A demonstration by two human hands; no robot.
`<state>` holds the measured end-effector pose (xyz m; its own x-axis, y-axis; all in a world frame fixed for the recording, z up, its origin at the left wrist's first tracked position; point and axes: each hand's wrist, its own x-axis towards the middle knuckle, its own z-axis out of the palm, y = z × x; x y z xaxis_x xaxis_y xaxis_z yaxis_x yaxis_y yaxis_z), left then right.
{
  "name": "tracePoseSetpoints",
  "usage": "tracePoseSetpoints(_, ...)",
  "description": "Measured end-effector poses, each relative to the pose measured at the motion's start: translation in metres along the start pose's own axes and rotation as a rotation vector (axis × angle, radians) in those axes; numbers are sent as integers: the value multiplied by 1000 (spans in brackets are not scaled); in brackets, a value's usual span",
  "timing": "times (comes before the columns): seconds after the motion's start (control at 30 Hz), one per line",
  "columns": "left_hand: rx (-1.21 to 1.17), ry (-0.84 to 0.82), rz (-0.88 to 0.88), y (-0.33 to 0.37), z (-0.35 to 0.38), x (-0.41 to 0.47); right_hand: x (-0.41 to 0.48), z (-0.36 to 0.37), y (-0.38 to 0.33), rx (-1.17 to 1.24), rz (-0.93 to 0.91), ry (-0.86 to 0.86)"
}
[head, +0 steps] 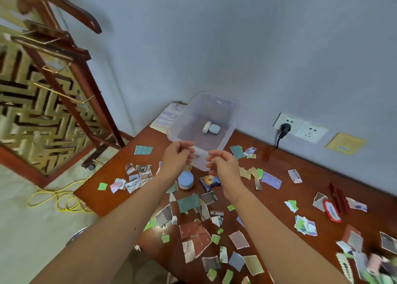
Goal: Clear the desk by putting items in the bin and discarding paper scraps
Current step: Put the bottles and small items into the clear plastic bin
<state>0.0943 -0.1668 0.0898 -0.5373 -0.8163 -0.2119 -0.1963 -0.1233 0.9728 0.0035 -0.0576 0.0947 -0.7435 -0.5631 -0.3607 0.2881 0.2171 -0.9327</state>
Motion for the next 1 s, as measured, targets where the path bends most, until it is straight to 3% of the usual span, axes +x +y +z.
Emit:
tracePoseSetpoints(0.3, 129, 97, -97, -38, -18, -48, -17, 1, 47, -287, 76, -217)
tracePoseSetpoints(0.5, 228, 171, -216, -65, -43, -28, 10, 23, 68, -425, 71, -278)
tracePoseSetpoints(0.8, 717, -43, -266, -113, -73, 42, 56, 72, 90, -908, 2, -279)
tracePoseSetpoints(1.0, 986, -177, -266, -135, -77, 59, 71, 90, 110, -1077, -15, -281)
